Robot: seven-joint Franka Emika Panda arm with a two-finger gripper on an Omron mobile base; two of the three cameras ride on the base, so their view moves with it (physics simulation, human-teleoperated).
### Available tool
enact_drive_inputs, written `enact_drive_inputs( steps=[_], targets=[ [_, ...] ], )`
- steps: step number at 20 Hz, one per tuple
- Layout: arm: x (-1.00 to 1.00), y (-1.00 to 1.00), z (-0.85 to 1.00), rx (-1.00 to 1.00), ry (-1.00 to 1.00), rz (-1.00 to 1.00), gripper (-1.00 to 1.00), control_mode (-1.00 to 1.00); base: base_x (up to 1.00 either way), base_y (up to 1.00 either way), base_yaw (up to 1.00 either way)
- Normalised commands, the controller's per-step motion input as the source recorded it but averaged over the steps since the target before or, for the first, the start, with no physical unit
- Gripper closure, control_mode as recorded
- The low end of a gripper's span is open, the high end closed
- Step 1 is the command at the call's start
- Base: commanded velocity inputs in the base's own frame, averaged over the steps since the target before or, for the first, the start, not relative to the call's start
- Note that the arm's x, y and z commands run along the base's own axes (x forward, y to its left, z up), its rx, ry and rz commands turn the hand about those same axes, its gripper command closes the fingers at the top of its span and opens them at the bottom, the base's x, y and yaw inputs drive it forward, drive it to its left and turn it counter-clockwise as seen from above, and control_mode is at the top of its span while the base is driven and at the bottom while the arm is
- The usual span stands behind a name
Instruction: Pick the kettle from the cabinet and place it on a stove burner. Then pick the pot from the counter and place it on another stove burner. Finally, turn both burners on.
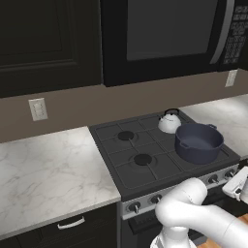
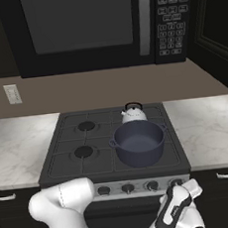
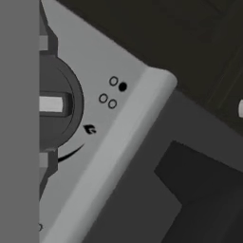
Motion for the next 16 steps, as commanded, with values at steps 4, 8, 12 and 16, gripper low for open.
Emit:
enact_drive_inputs(
  steps=[4,8,12,16],
  targets=[
    [-0.04,0.0,0.03,-0.26,-0.01,0.0,1.0,-1.0,0.0,0.0,0.0],
    [-0.05,0.0,0.05,-0.25,-0.01,0.0,1.0,-1.0,0.0,0.0,0.0],
    [-0.07,0.0,0.05,-0.26,-0.02,0.0,1.0,-1.0,0.0,0.0,0.0],
    [-0.06,0.0,0.04,-0.25,0.0,0.0,1.0,-1.0,0.0,0.0,0.0]
  ],
)
